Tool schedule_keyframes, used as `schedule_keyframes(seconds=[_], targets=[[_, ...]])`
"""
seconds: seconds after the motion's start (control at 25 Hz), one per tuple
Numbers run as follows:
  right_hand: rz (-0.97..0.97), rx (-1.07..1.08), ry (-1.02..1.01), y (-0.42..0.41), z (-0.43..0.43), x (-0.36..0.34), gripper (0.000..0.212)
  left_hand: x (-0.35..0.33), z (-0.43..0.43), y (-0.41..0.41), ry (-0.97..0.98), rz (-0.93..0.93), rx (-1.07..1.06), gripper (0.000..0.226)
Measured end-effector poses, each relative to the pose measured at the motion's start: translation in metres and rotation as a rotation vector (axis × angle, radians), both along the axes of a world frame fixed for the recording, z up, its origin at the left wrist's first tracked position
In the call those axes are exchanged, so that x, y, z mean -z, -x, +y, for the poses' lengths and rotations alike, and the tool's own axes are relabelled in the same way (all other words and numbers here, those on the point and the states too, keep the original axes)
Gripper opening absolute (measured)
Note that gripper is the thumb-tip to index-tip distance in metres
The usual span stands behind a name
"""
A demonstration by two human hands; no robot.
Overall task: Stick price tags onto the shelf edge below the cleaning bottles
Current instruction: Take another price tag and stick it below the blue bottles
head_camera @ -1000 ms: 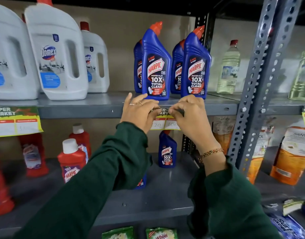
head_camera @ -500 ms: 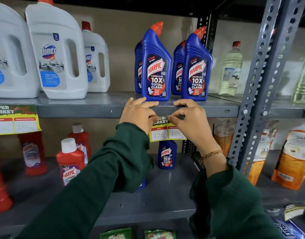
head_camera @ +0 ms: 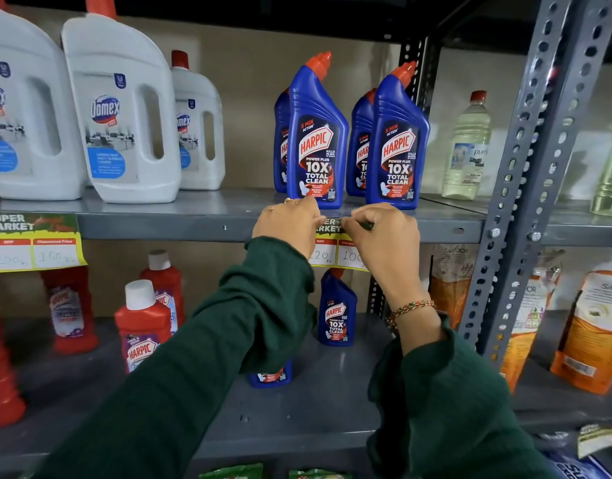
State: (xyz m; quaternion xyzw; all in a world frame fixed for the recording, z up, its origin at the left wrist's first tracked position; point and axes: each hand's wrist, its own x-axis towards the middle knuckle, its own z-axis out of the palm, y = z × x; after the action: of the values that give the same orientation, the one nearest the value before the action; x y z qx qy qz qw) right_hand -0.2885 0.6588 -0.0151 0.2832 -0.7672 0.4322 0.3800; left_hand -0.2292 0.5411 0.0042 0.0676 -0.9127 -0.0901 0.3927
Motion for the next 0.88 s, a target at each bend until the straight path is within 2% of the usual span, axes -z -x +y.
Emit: schedule_keyframes(seconds=[0.16, 0.28, 0.4, 0.48, 0.6, 0.88], targets=[[0.026, 0.022, 0.008, 0.002, 0.001, 0.002, 0.019, -0.002, 0.001, 0.003, 0.016, -0.005, -0.057, 0.023], [-0.045, -0.038, -0.073, 0.006, 0.001, -0.002, 0.046, 0.001, -0.008, 0.006, -0.054, 0.010, -0.002, 0.026], [-0.078, -0.028, -0.113, 0.008, -0.001, -0.002, 0.057, 0.014, -0.012, 0.013, 0.036, 0.056, 0.011, 0.027], [-0.005, 0.044, -0.159, 0.007, -0.002, 0.002, 0.049, 0.018, -0.012, 0.018, 0.038, 0.092, -0.030, 0.031], [-0.013, 0.023, -0.110, 0.007, 0.000, 0.003, 0.040, 0.016, -0.014, 0.018, 0.023, 0.061, -0.040, 0.033], [0.012, -0.029, -0.107, 0.016, 0.008, 0.003, 0.012, -0.004, -0.031, 0.009, -0.114, -0.120, 0.098, 0.026]])
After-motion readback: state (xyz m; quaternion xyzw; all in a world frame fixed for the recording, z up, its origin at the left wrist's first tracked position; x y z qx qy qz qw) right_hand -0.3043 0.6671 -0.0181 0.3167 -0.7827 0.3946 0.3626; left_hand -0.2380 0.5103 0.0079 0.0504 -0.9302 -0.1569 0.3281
